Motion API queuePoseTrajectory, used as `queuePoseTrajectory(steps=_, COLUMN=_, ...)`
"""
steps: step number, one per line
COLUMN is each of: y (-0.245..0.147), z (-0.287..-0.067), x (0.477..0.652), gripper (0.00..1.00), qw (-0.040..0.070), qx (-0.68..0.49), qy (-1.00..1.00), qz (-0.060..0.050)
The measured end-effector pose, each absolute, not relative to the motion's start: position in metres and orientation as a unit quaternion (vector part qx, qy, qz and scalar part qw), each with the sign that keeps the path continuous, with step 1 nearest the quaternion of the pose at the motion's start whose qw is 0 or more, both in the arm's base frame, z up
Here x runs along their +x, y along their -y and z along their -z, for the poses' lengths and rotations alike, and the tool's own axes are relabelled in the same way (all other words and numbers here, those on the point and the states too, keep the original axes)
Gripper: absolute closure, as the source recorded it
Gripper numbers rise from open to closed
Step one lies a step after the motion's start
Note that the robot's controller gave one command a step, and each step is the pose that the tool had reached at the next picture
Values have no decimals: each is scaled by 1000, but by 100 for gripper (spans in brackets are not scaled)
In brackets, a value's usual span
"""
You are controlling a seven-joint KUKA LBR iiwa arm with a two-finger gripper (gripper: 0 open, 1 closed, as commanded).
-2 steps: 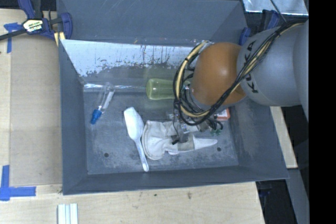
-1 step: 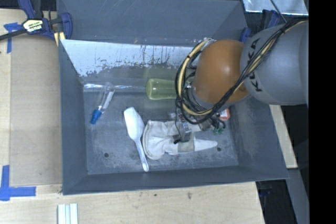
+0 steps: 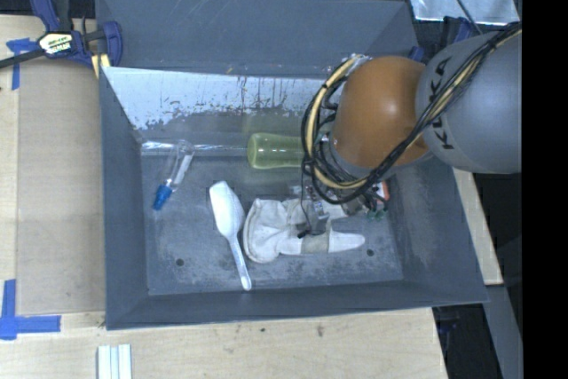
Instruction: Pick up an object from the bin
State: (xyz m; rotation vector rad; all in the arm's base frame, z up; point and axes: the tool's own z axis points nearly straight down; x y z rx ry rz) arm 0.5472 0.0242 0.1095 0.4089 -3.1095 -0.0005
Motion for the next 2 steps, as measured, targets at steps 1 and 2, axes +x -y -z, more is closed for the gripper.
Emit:
queuePoseTrajectory(steps=1, y=-24, z=-130, x=549, gripper=100, qw=0, qx=130, qy=992, qz=0)
queuePoseTrajectory(steps=2, y=-24, z=-149, x=549, gripper=100, qw=0, qx=130, qy=992, qz=0)
